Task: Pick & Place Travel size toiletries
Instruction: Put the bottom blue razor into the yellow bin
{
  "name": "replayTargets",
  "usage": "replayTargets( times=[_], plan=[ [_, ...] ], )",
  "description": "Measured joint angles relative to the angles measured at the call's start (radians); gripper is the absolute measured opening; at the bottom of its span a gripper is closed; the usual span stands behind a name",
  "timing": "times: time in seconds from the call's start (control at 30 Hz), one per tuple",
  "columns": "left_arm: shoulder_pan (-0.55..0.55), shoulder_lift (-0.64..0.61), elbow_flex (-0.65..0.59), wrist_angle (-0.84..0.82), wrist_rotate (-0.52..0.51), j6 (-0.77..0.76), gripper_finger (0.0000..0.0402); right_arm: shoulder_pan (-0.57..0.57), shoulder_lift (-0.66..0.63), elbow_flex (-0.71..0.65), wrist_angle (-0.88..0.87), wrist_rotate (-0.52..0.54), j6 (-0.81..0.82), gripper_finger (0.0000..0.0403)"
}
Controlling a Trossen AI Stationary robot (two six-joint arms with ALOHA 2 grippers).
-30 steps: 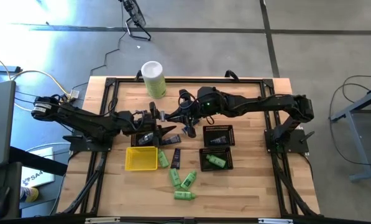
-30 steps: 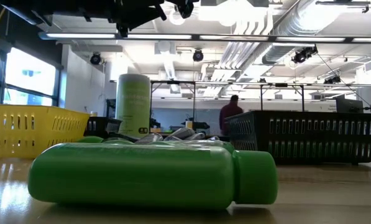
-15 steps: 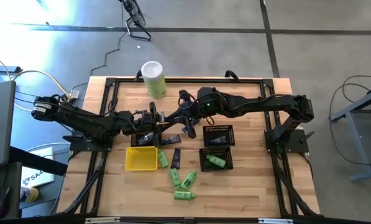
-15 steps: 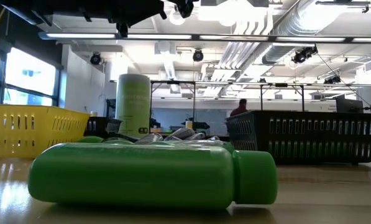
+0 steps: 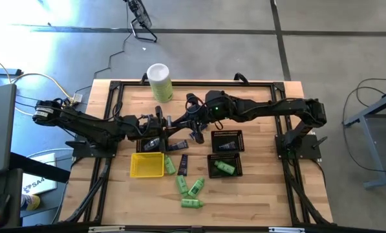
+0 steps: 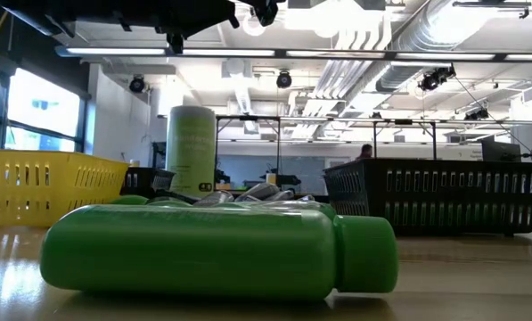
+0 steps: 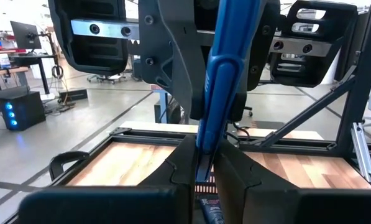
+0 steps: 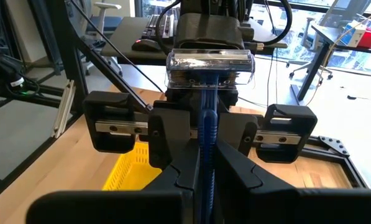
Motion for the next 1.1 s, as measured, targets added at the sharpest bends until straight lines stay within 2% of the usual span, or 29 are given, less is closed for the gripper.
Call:
replayTargets(
  times=[0.13,0.23,0.6,0.73,0.97,1.03,1.1],
  plan=[
    [0.000,0.000,0.000,-0.005,0.000,0.000,0.0033,0.000,0.000,0.000,-0.001,0.001,-0.001,0.0033],
    [0.000,0.000,0.000,-0.006,0.000,-0.003,0.0032,0.000,0.000,0.000,-0.002,0.027,0.011,0.0052],
    [0.000,0.000,0.000,-0.015,0.004,-0.003,0.0031,-0.002,-0.009,0.000,-0.012,0.063,0.014,0.0200],
    [0.000,-0.001,0.000,-0.023,0.003,-0.003,0.0031,-0.002,-0.047,0.002,-0.047,0.133,0.014,0.0234],
    [0.000,-0.008,0.000,-0.071,0.003,0.000,0.0031,-0.002,-0.167,0.002,-0.253,0.226,-0.017,0.0244],
    [0.000,-0.024,0.001,-0.124,0.003,-0.011,0.0031,-0.002,-0.201,0.002,-0.326,0.245,-0.017,0.0237],
    [0.000,-0.057,0.013,-0.249,0.003,-0.048,0.0031,-0.002,-0.229,0.002,-0.379,0.260,-0.006,0.0227]
  ],
)
